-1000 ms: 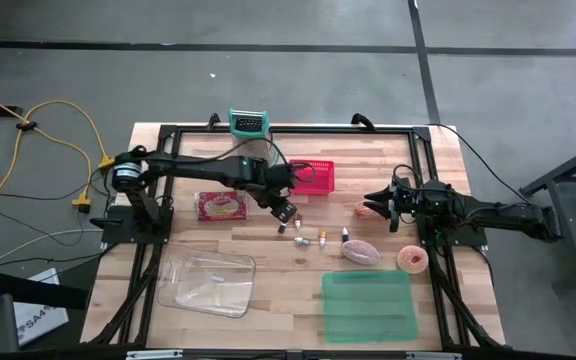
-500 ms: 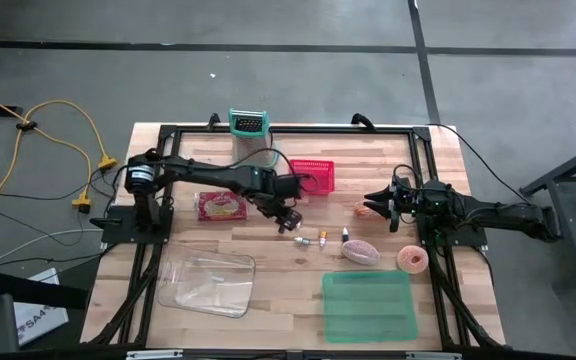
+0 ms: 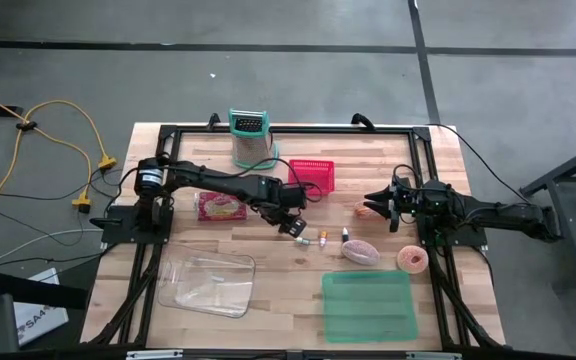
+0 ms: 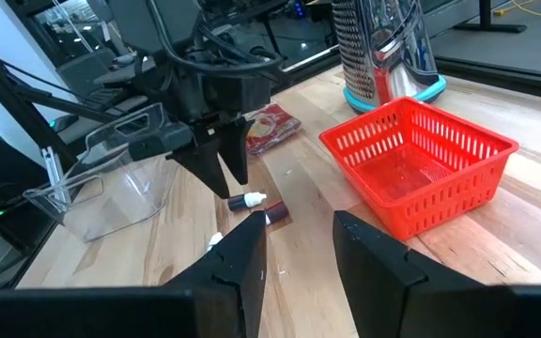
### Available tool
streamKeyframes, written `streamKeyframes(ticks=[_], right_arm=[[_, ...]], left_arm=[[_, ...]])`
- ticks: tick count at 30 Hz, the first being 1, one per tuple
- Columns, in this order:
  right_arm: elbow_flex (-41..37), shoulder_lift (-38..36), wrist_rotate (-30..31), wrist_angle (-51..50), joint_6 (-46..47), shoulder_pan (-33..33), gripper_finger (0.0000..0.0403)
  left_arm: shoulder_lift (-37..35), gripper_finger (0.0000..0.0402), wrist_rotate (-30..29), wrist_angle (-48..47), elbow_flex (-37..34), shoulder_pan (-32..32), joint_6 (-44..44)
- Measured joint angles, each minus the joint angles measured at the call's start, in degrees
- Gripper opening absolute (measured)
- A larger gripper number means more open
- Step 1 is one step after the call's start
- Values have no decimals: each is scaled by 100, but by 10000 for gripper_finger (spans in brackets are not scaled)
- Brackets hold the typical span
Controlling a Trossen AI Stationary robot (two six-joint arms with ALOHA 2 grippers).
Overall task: Pick & Place Food Item
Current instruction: Put the food coloring into the red bin
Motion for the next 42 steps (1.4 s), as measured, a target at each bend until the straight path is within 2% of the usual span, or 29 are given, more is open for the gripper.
streamKeyframes(ticks=[11, 19, 27, 42], right_arm=[[0, 0, 2, 2, 0, 0, 114], [2, 0, 2, 4, -2, -2, 114], [1, 1, 2, 4, 0, -2, 114], [0, 1, 2, 4, 0, -1, 114]], left_arm=[[116, 179, -130, -112, 4, 42, -71], [395, 179, 165, -36, -1, 92, -99], [393, 177, 123, -41, 1, 109, -97], [395, 120, 37, -121, 1, 109, 10]])
